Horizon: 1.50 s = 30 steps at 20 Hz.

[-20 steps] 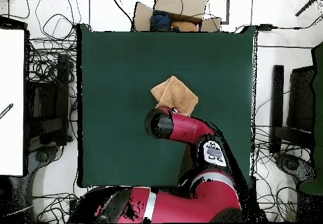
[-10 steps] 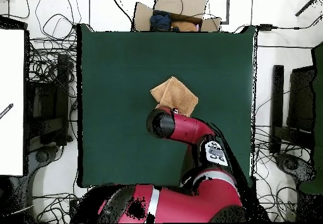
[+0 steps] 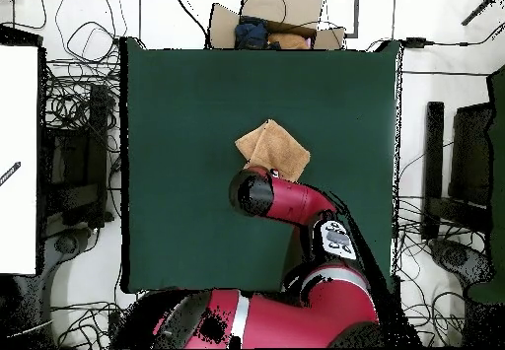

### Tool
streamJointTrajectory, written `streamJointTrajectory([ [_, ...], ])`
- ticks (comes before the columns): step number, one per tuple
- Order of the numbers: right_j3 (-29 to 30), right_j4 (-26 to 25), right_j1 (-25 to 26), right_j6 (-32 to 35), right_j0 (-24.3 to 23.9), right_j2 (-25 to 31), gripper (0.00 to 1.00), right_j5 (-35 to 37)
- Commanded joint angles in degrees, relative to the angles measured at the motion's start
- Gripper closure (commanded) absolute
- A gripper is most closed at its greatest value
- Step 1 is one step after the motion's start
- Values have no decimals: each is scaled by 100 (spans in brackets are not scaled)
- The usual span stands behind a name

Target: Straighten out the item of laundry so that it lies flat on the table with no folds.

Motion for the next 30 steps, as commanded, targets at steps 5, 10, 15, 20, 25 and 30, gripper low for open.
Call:
streamJointTrajectory([
  [5,163,84,288,1098,-72,323,0,39],
  [10,165,88,289,1066,-140,409,0,54],
  [15,134,139,271,1010,-224,529,0,245],
  [20,257,248,-166,1118,-1,379,0,693],
  [25,256,452,-574,1241,174,328,0,1328],
  [30,265,575,-918,1304,277,299,0,1836],
])
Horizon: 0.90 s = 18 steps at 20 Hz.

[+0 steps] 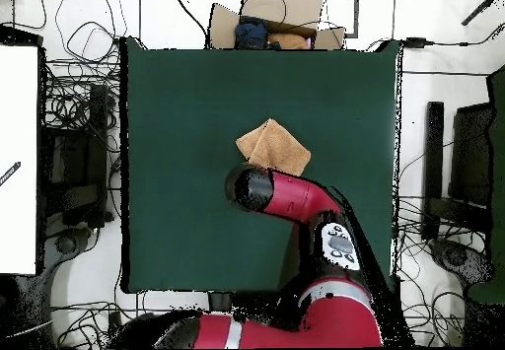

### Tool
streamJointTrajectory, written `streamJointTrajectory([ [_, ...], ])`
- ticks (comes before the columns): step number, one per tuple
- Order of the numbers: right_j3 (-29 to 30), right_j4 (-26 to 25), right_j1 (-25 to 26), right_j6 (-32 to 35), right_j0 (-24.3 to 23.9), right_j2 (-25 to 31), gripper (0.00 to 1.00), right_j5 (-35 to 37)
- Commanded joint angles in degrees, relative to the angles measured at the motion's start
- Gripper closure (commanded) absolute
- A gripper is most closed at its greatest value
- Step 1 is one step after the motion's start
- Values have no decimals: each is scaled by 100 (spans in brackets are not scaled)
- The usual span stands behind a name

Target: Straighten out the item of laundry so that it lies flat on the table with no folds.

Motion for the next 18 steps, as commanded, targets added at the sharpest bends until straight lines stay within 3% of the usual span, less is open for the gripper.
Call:
streamJointTrajectory([
  [1,262,385,-481,1333,247,229,0,899],
  [7,400,499,-652,1479,458,152,0,946],
  [18,484,542,-315,1497,580,111,0,332],
])
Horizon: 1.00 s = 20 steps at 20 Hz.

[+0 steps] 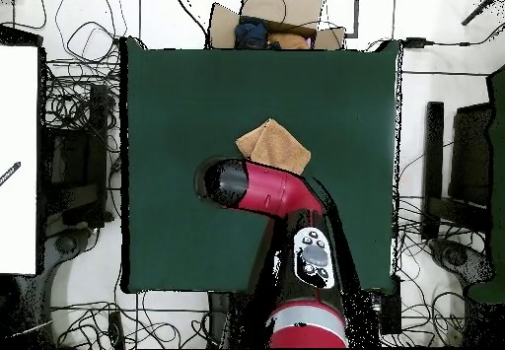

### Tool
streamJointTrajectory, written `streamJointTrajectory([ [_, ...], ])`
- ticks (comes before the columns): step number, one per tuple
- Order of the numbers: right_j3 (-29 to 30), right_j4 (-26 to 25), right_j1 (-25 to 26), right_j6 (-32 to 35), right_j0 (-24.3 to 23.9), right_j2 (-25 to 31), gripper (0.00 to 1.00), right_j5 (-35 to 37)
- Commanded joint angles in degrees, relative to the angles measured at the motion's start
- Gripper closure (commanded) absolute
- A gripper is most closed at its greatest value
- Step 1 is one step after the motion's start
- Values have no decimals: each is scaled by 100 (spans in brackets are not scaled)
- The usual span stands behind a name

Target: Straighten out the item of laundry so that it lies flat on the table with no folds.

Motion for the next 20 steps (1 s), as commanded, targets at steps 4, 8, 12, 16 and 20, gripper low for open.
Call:
streamJointTrajectory([
  [4,467,189,355,1508,77,120,0,-423],
  [8,402,166,418,1541,154,37,0,-459],
  [12,305,166,535,1563,234,-21,0,-536],
  [16,174,187,663,1600,323,-98,0,-590],
  [20,156,204,763,1604,330,-98,0,-725],
])
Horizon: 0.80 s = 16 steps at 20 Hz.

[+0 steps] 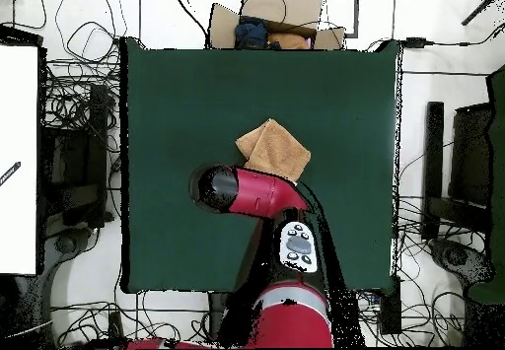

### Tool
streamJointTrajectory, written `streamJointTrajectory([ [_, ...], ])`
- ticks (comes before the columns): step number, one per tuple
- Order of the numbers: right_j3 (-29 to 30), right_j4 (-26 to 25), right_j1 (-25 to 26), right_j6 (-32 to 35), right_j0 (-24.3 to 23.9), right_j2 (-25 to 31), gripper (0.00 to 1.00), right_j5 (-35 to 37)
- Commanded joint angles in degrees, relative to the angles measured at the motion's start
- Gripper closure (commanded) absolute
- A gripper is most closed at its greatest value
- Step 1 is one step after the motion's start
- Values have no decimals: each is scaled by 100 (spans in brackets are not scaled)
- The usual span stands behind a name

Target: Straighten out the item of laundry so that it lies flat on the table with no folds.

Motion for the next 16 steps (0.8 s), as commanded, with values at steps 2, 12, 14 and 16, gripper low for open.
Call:
streamJointTrajectory([
  [2,242,209,335,1632,119,0,0,-616],
  [12,441,174,287,1651,261,-263,0,-833],
  [14,482,155,283,1672,336,-369,0,-868],
  [16,405,167,322,1694,433,-516,0,-782],
])
